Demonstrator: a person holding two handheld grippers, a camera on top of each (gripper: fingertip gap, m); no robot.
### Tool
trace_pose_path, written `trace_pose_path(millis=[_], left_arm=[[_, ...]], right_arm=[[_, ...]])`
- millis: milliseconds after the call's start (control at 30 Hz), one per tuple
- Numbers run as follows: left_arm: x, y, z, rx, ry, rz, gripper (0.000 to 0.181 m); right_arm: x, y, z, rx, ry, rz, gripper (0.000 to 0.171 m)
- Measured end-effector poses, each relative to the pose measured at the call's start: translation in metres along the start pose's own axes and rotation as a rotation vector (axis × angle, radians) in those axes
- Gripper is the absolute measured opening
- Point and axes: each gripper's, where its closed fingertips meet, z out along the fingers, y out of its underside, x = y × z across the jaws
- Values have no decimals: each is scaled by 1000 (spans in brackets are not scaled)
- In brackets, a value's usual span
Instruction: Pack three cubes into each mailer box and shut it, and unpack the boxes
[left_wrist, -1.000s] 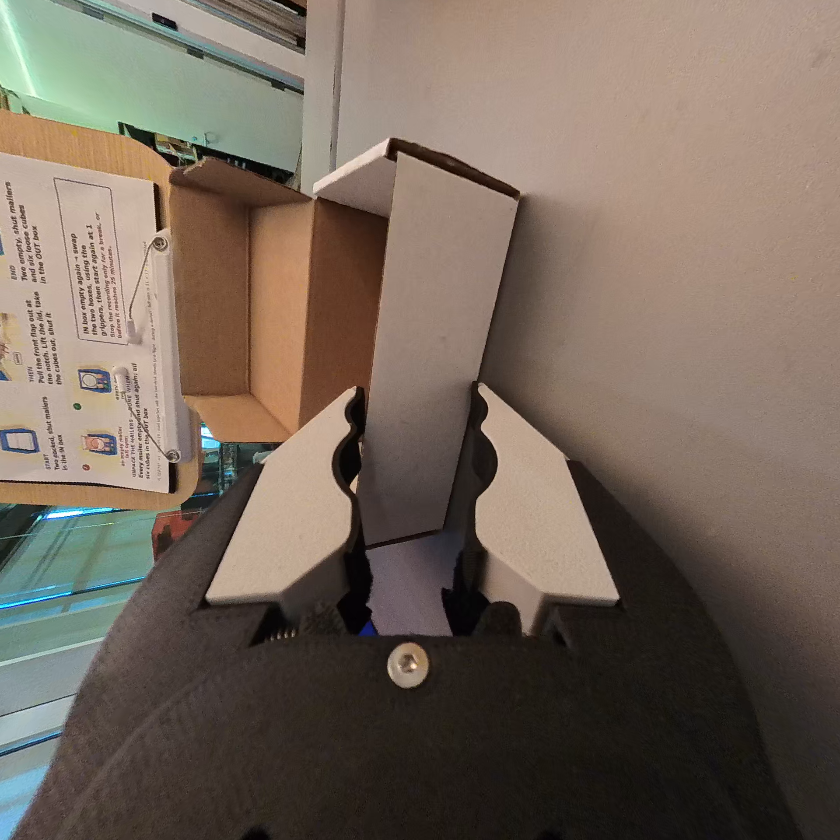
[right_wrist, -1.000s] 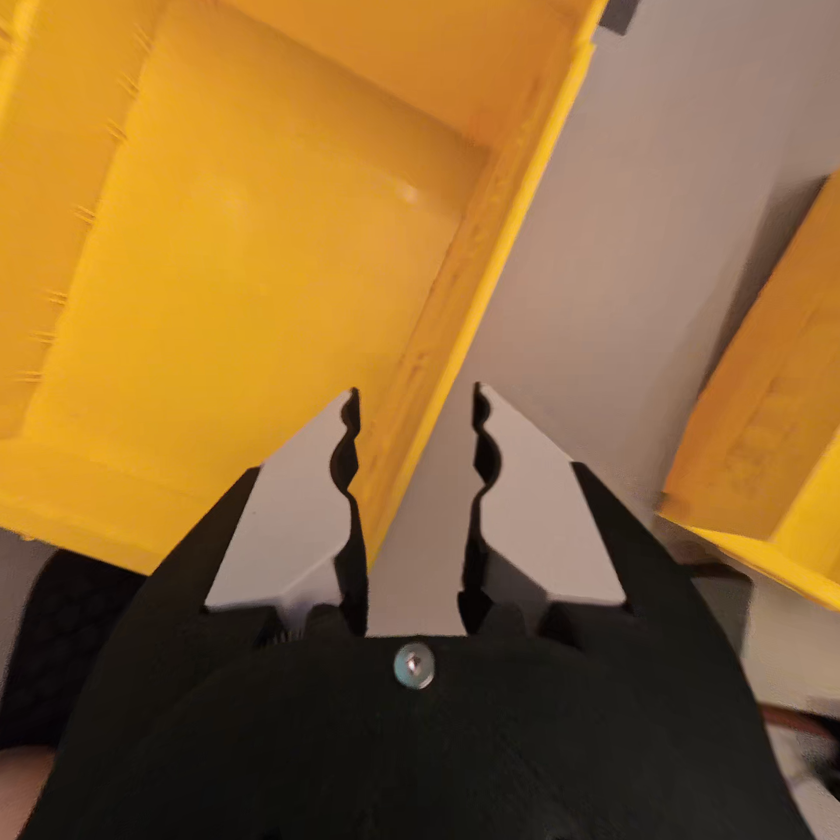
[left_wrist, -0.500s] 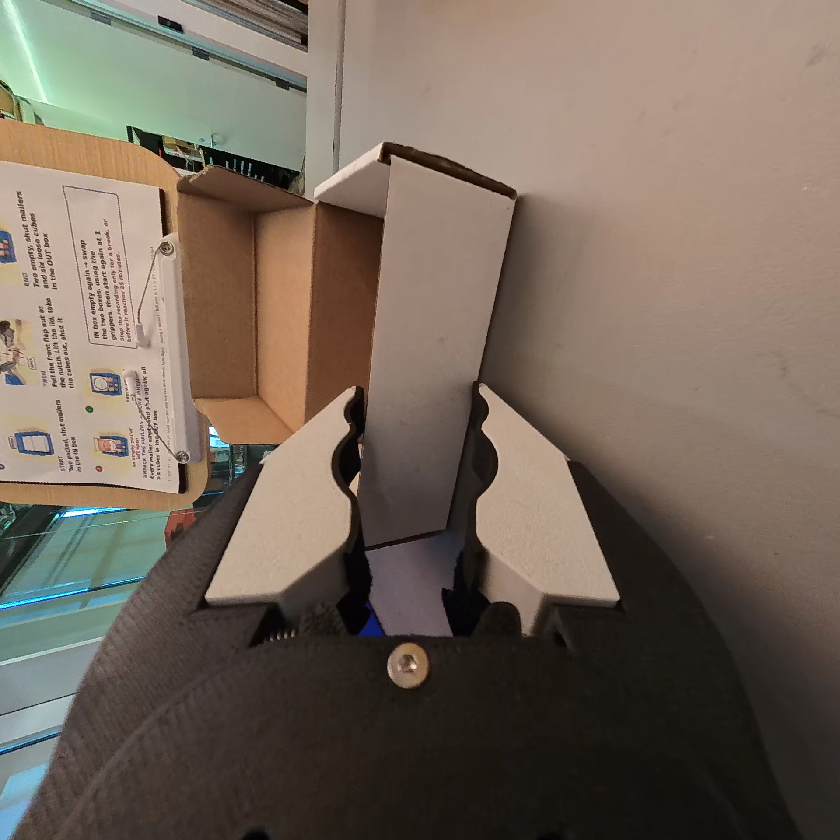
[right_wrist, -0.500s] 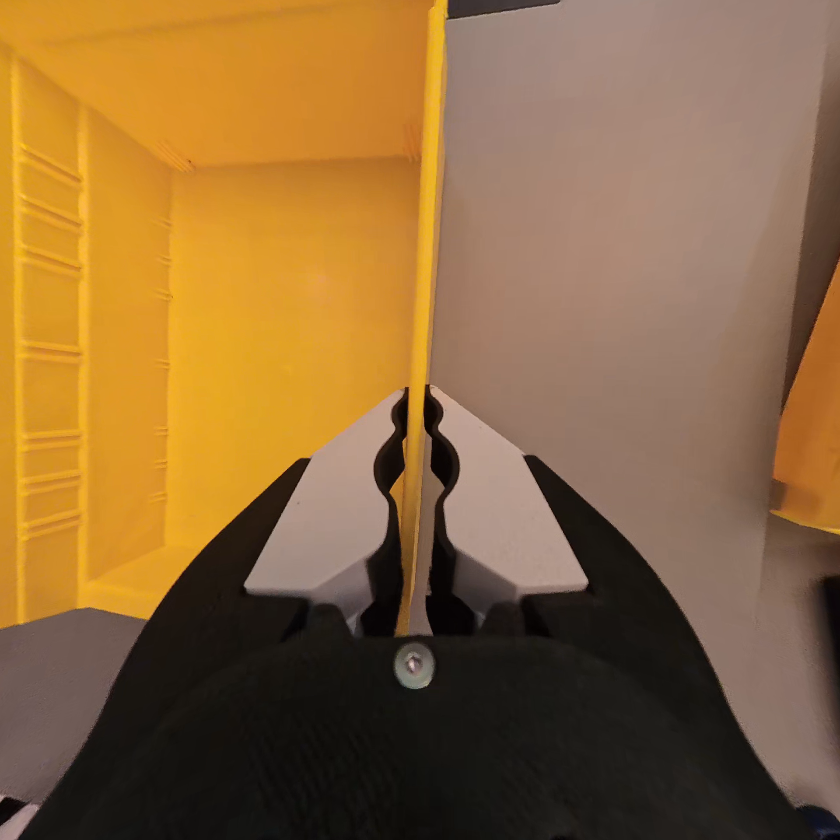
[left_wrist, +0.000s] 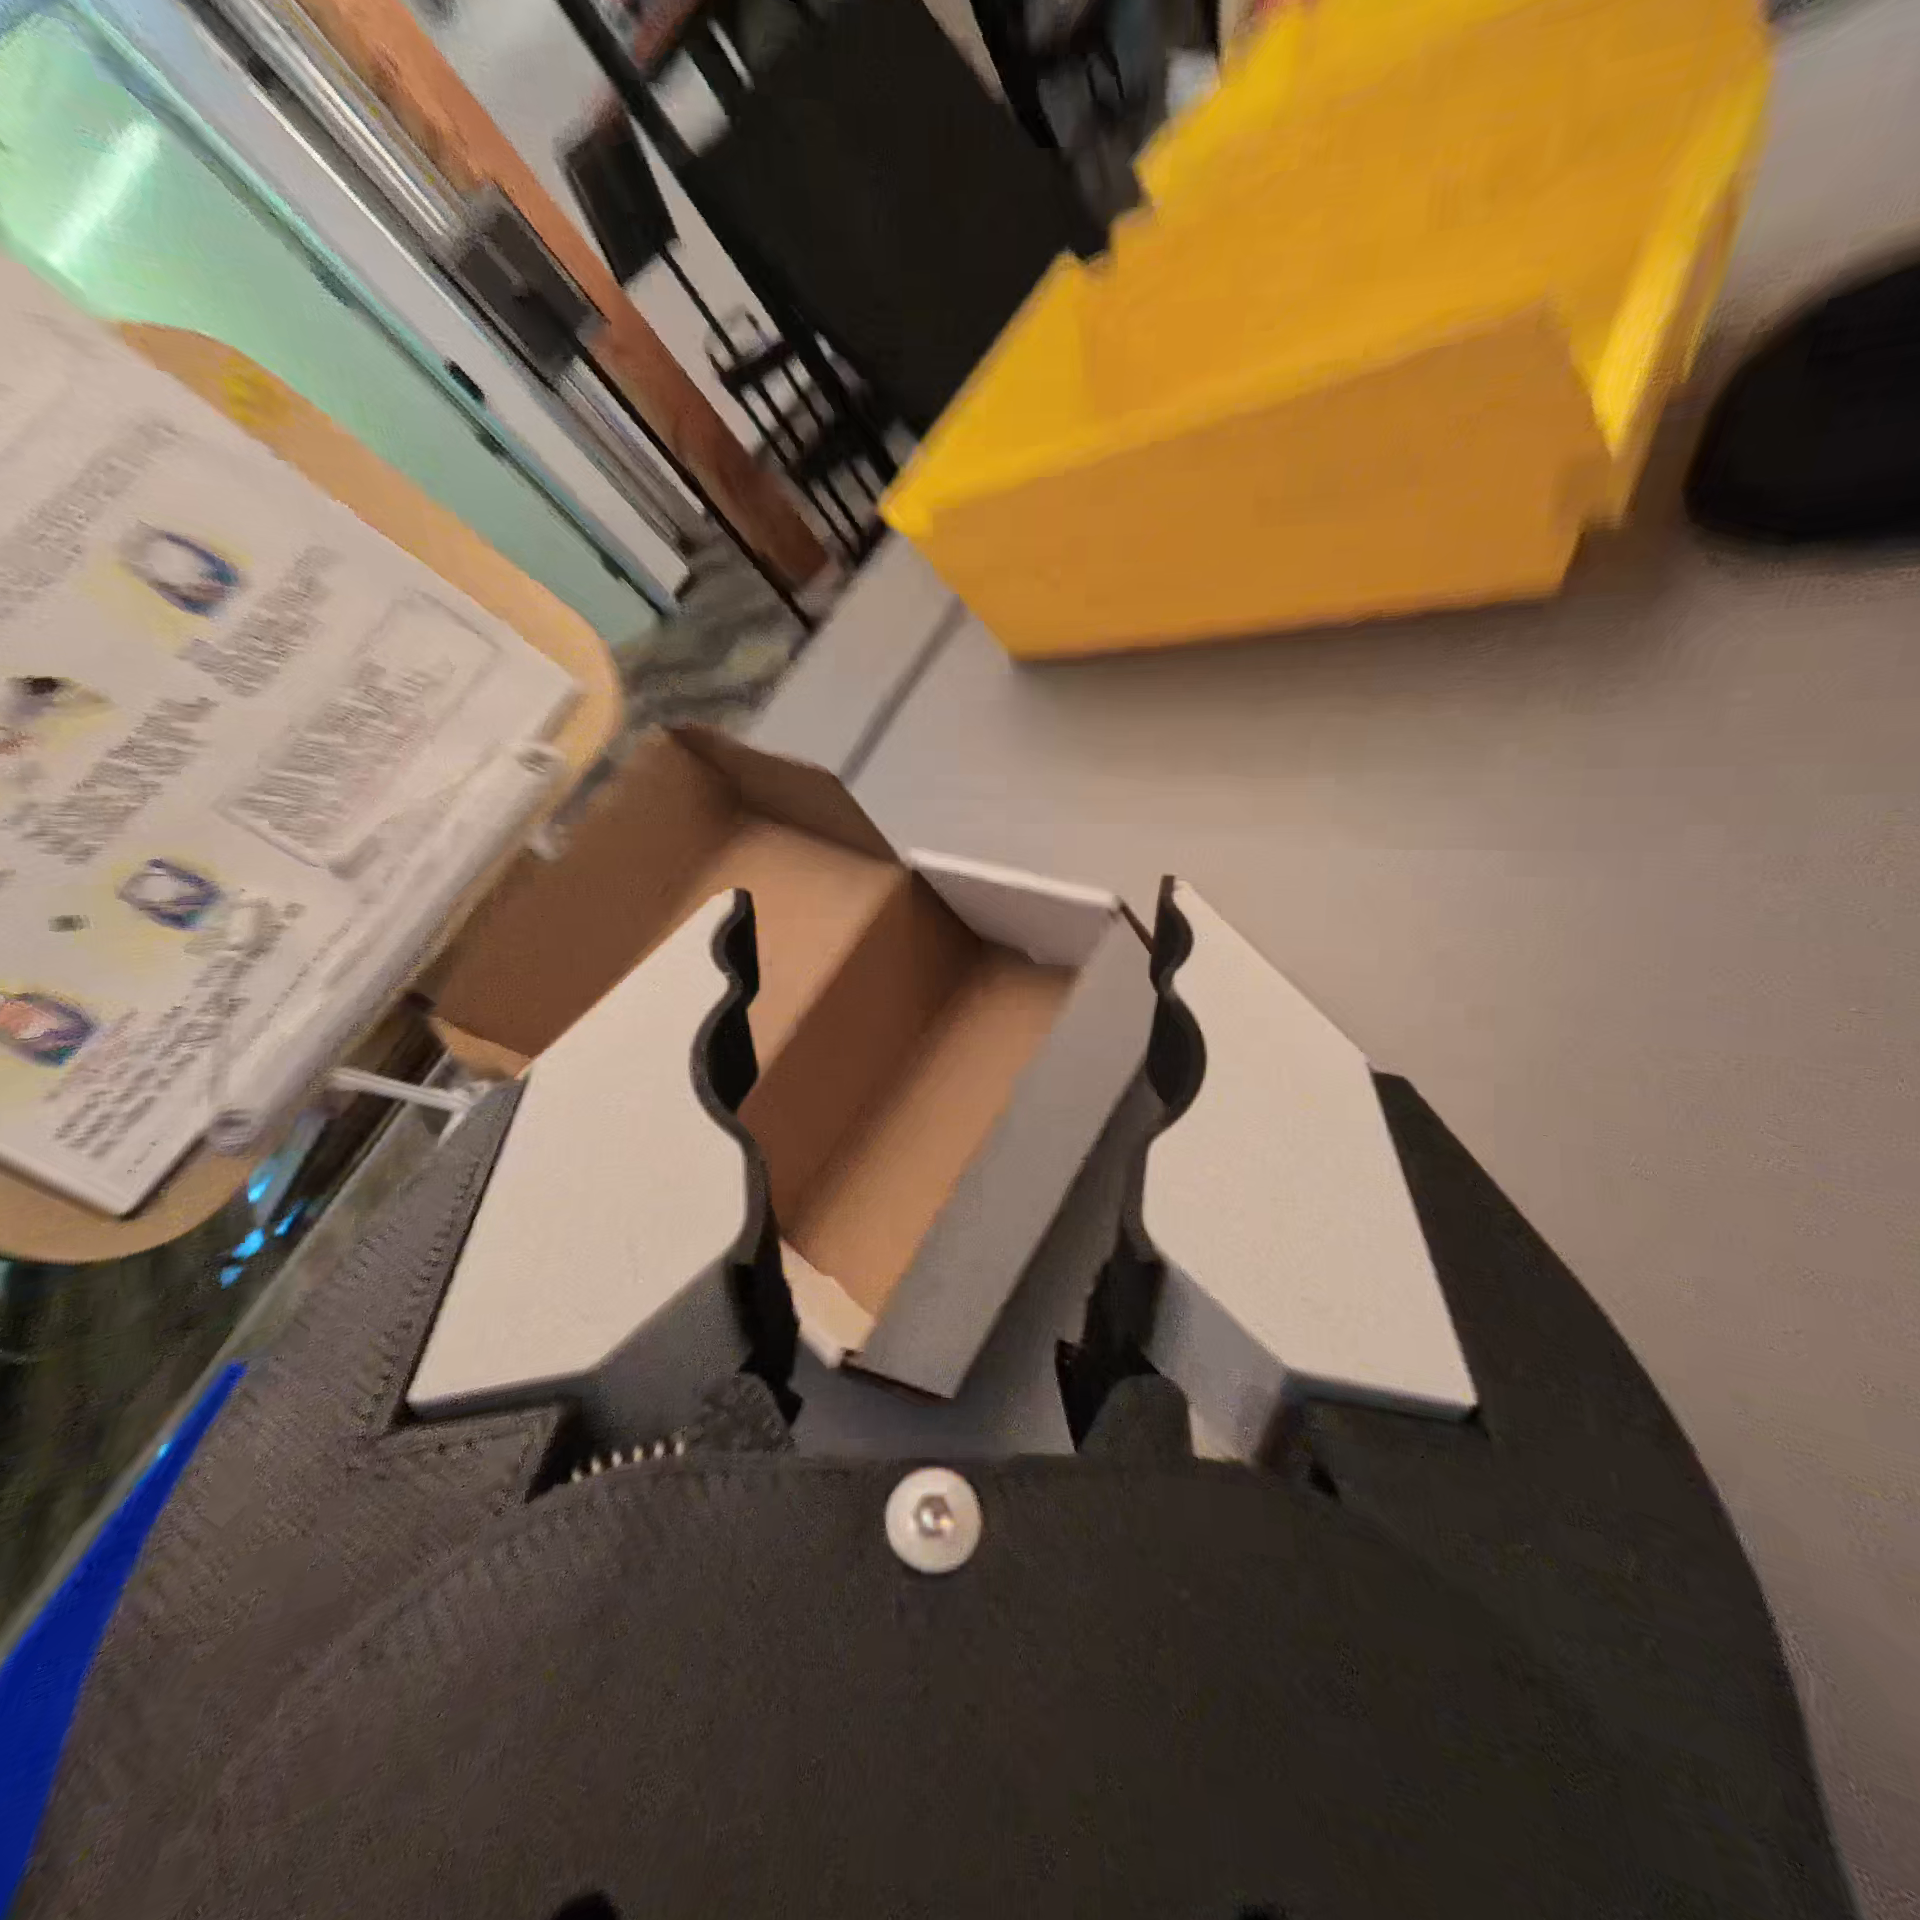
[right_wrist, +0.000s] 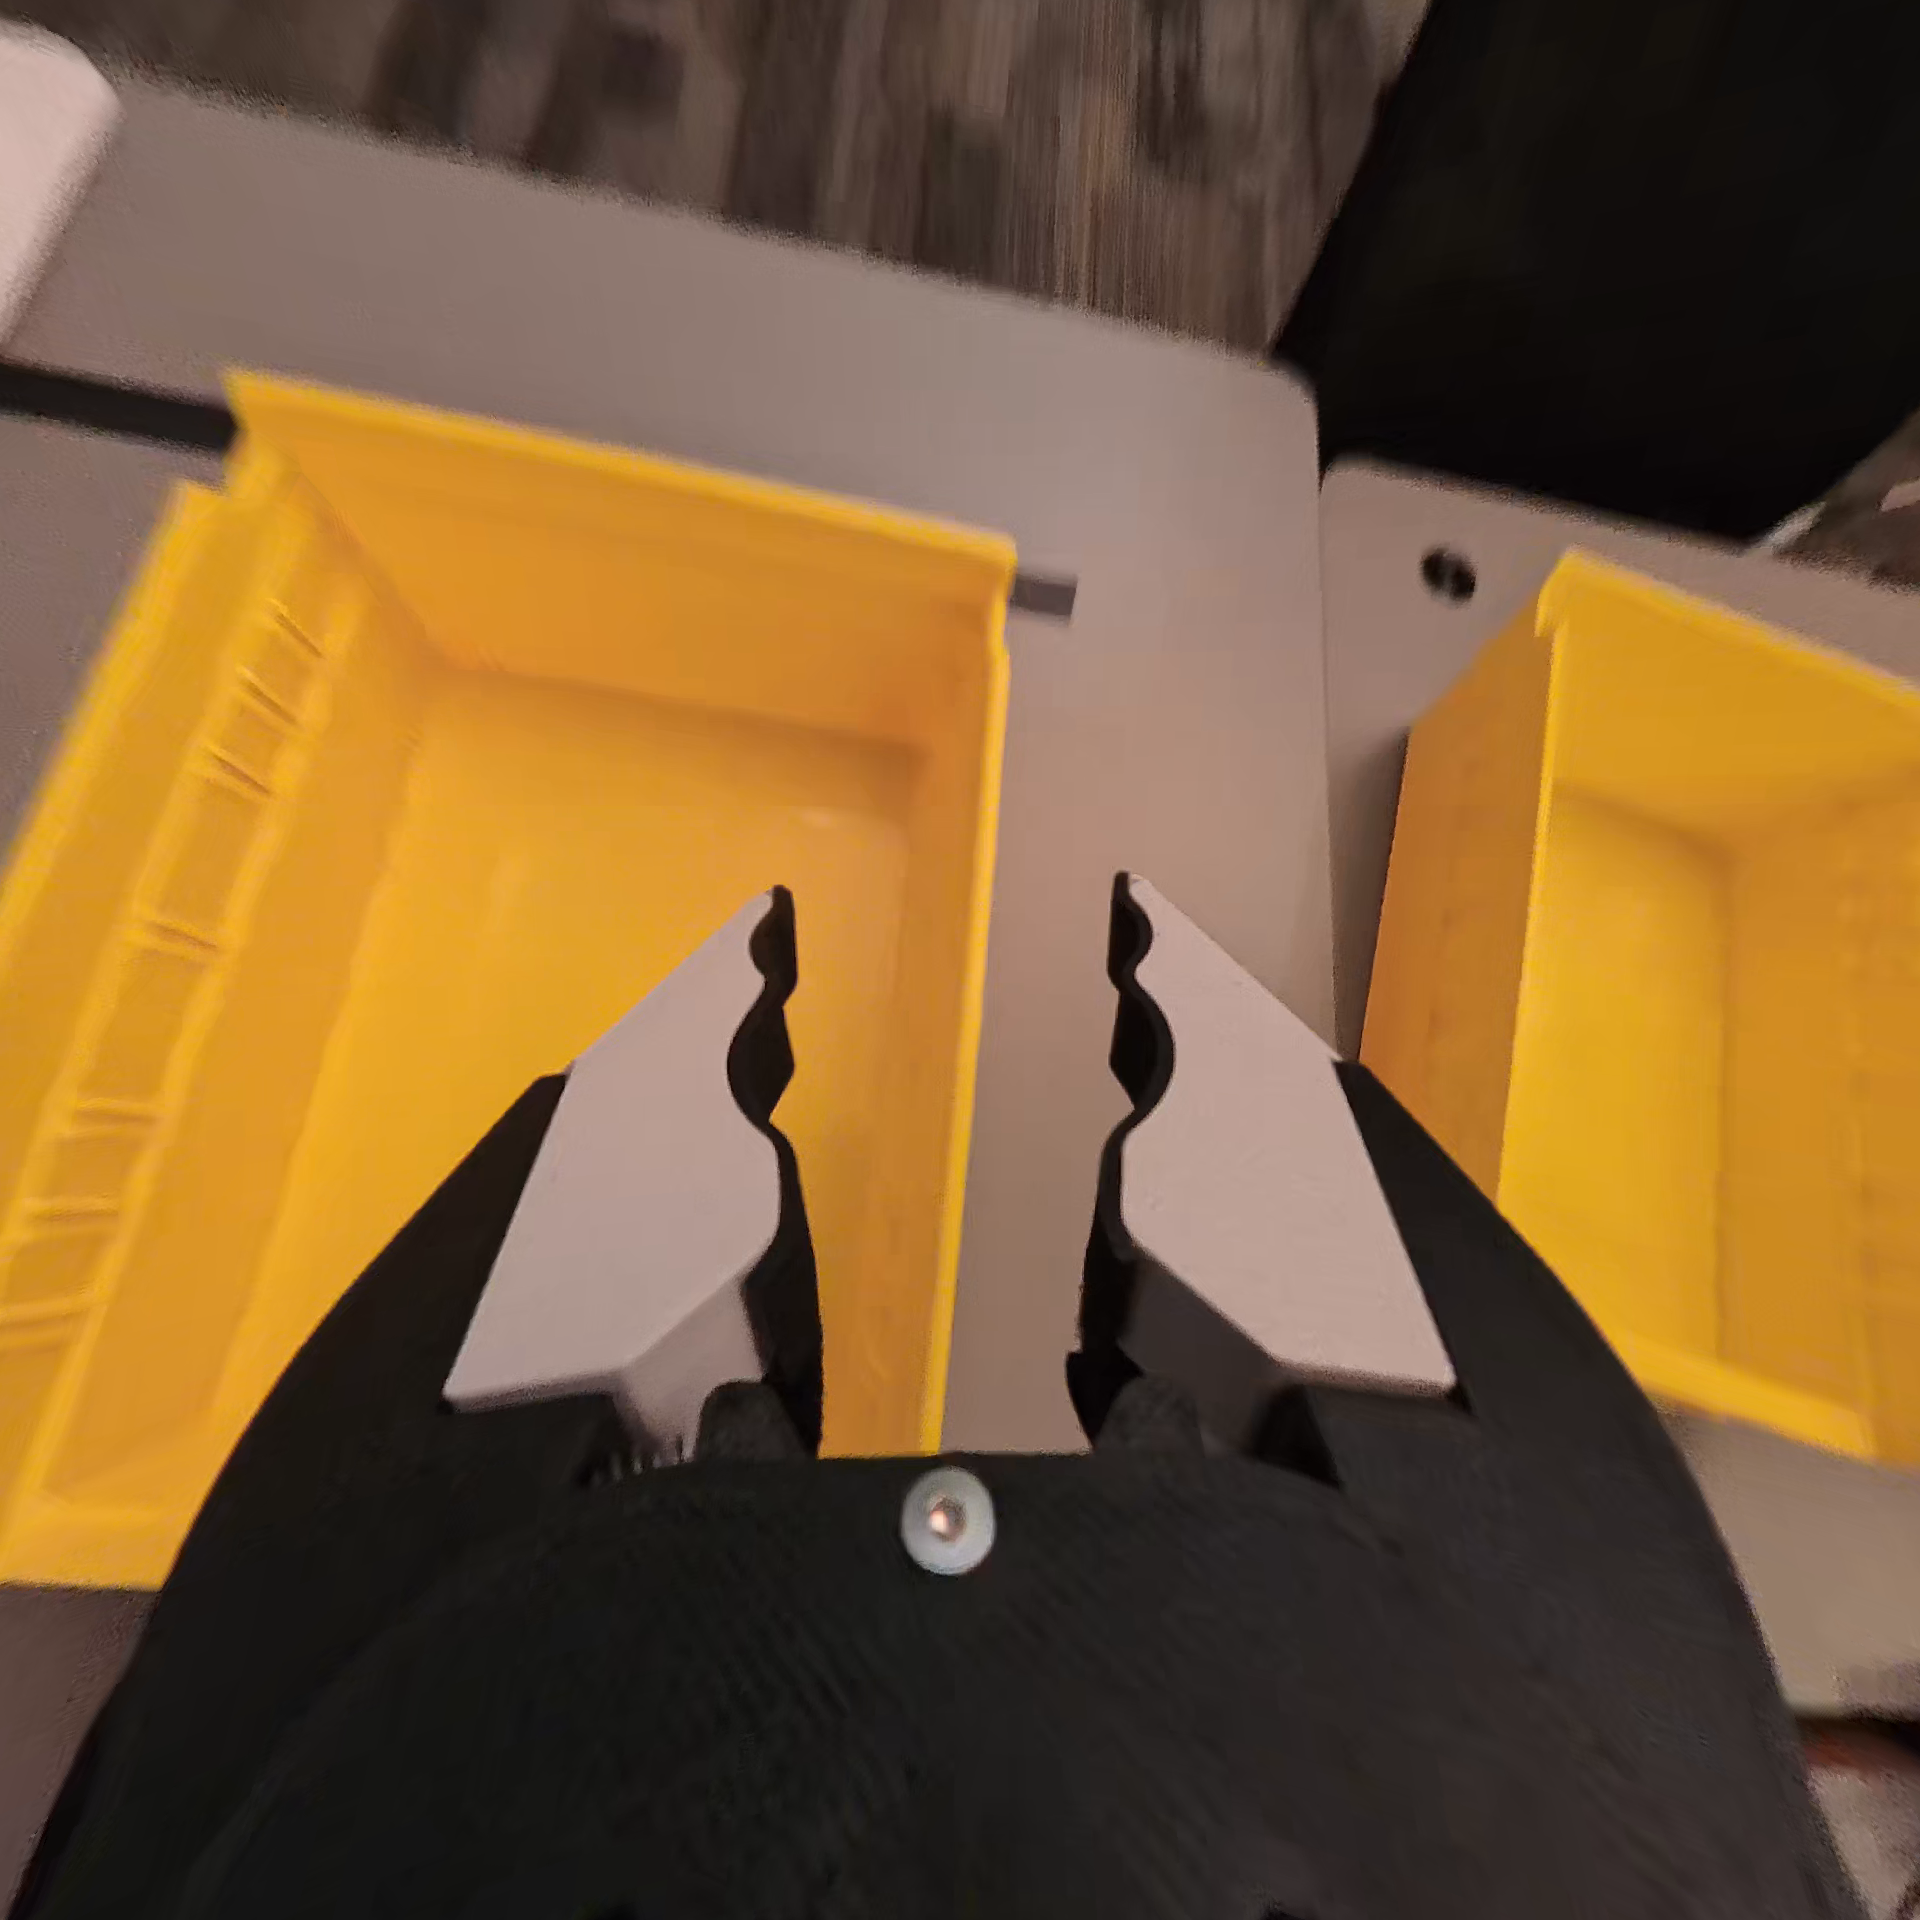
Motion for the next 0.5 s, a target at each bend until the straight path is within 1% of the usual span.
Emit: trace_pose_path(millis=[33, 100, 167, 200, 233, 267, 333, 400, 433, 467, 500], left_arm=[[-18, -17, -15, 55, -23, -52, 75], [-62, -43, -49, 147, -76, -145, 73], [-111, -58, -85, 197, -140, -182, 72], [-135, -59, -100, 194, -183, -174, 71], [-156, -58, -112, 168, -209, -156, 70], [-171, -53, -121, 116, -205, -137, 69], [-193, -25, -133, -72, -188, -129, 73], [-211, 20, -146, -292, -231, -175, 72], [-217, 39, -150, -343, -267, -212, 72], [-221, 51, -152, -333, -301, -248, 72], [-223, 61, -152, -298, -316, -268, 64]], right_arm=[[-5, -15, -9, 71, -4, -10, 61], [-12, -45, -27, 216, 1, -32, 62], [-22, -71, -46, 352, -7, -43, 68], [-29, -81, -54, 412, -26, -51, 73], [-38, -90, -62, 463, -58, -65, 82], [-46, -98, -68, 514, -82, -70, 89], [-55, -111, -75, 589, -103, -69, 93], [-60, -117, -78, 627, -103, -80, 93], [-63, -118, -77, 630, -106, -94, 92], [-67, -118, -77, 626, -109, -117, 87], [-72, -117, -77, 625, -118, -152, 73]])
